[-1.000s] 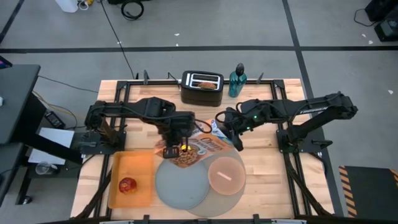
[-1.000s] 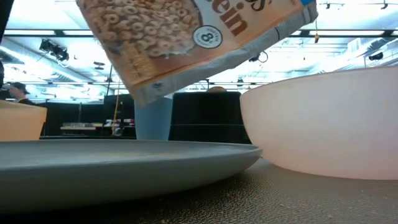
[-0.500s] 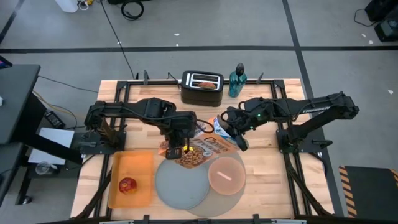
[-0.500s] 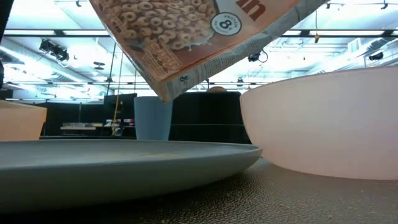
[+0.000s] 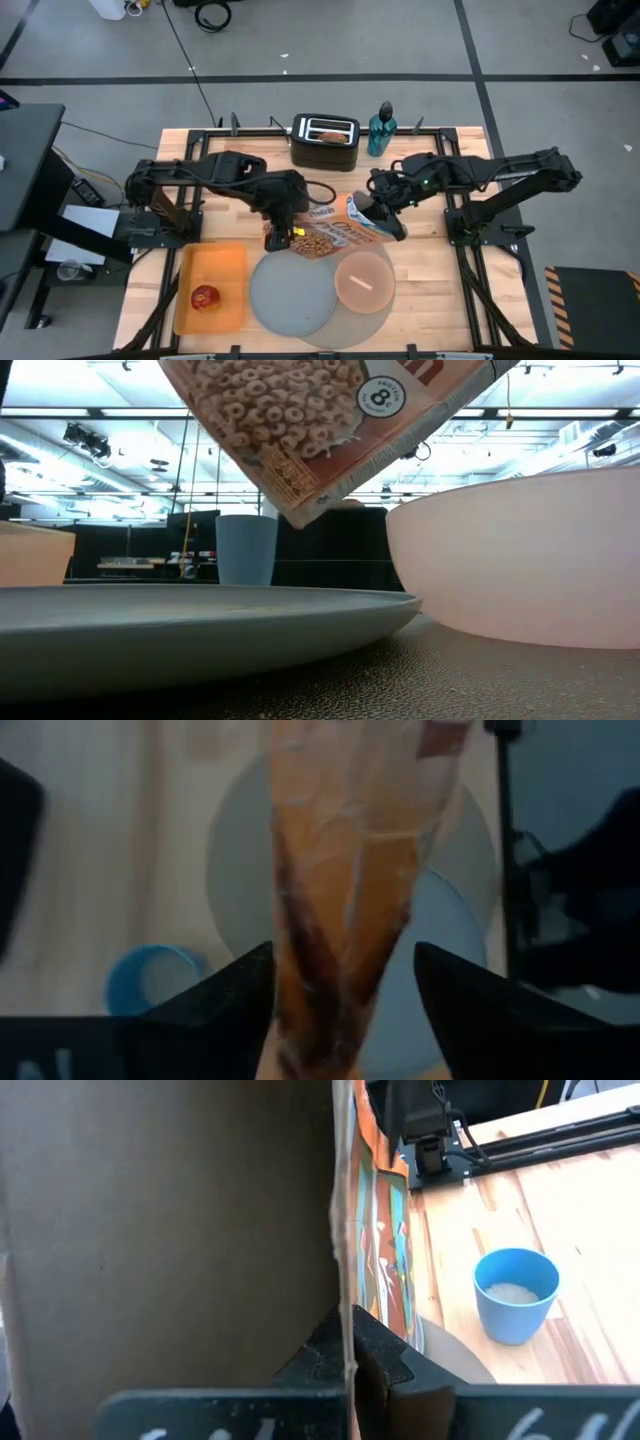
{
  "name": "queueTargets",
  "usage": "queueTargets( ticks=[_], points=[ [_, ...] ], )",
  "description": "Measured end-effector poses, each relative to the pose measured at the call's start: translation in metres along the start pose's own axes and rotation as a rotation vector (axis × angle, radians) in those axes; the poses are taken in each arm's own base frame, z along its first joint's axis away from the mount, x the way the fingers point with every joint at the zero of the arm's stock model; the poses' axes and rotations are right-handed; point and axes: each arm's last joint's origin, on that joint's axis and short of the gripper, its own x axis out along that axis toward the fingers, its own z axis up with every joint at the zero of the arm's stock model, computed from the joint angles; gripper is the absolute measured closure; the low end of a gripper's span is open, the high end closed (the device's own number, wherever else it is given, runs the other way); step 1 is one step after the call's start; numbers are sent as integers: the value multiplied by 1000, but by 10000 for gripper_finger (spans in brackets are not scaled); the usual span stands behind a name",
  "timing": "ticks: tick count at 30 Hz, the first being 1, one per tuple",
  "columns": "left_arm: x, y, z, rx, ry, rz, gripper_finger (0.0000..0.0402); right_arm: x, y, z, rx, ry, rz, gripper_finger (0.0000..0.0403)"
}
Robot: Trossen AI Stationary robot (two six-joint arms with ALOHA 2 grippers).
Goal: Arrange a breakfast setting
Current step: Pour the cereal into the light pink bowl
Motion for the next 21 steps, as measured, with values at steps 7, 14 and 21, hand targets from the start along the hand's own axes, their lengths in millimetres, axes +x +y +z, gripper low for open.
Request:
queueTargets(
  ticks=[7, 14, 21],
  points=[
    [-5, -1, -10, -20, -155, 51, 134, -5, 2, 1, -1, -4, 21, 398],
    [-16, 5, -51, -128, -364, -20, 138, -5, 1, -1, 21, 15, 17, 398],
    [-18, 8, -107, -269, -571, -9, 138, -5, 1, -2, 22, 23, 15, 398]
  ],
)
